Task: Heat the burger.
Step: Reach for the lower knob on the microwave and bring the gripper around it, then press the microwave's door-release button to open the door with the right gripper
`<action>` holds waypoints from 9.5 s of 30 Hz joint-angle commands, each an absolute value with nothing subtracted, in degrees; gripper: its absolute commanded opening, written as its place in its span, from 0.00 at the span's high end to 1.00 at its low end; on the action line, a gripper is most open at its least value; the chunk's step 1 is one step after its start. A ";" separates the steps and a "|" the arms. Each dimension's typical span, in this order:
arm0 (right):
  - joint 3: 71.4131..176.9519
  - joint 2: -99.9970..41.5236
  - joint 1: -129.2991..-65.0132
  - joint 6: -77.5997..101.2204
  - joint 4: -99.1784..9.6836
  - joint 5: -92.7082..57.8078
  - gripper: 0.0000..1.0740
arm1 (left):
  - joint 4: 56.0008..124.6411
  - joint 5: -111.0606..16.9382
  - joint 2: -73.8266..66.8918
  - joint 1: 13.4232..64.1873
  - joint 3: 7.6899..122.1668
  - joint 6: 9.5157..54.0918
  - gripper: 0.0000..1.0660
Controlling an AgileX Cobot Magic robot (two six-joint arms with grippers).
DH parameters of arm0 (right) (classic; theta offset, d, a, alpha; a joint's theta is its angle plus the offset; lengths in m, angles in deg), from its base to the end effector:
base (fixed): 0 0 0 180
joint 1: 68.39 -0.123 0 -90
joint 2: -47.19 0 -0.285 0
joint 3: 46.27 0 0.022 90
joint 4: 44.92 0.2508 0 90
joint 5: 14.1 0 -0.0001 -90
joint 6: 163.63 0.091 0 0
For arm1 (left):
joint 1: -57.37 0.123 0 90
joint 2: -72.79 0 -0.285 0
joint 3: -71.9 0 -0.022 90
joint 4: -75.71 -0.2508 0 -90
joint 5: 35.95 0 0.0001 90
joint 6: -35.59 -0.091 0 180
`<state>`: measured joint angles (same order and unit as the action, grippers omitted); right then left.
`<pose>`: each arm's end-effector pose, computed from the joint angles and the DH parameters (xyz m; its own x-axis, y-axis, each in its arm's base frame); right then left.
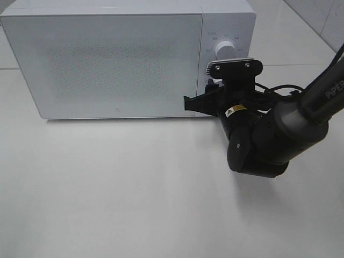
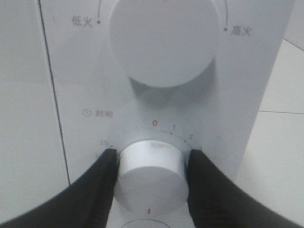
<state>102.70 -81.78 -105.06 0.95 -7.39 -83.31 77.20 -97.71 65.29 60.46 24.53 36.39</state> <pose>0.3198 0.1735 0.1091 -0.0779 -0.0610 -0.9951 -0.0365 0.9976 -0.0583 -0.0087 -0.0026 0.2817 -0.4464 -0.0504 -0.8934 -0.0452 0.9984 -0.0337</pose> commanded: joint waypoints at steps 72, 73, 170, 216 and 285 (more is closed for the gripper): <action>103.33 -81.49 -104.43 106.21 -20.22 -96.26 1.00 | 77.43 -97.20 66.15 60.52 24.36 36.67 0.06; 103.33 -81.49 -104.43 105.57 -20.17 -96.26 1.00 | 77.43 -97.20 66.15 60.52 24.36 36.67 0.06; 100.18 -25.05 -94.41 19.52 -46.24 27.21 0.42 | 77.43 -97.20 66.15 60.52 24.36 36.62 0.06; 84.88 41.01 -77.33 20.03 -50.02 40.91 0.29 | 77.37 -97.20 66.15 60.52 24.36 36.56 0.06; 88.54 10.53 -75.27 19.92 -51.51 7.85 0.29 | 77.37 -97.20 66.15 60.52 24.36 36.56 0.06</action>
<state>88.03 10.76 -75.61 19.80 -51.28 9.39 77.14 -97.71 65.29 60.46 24.53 36.39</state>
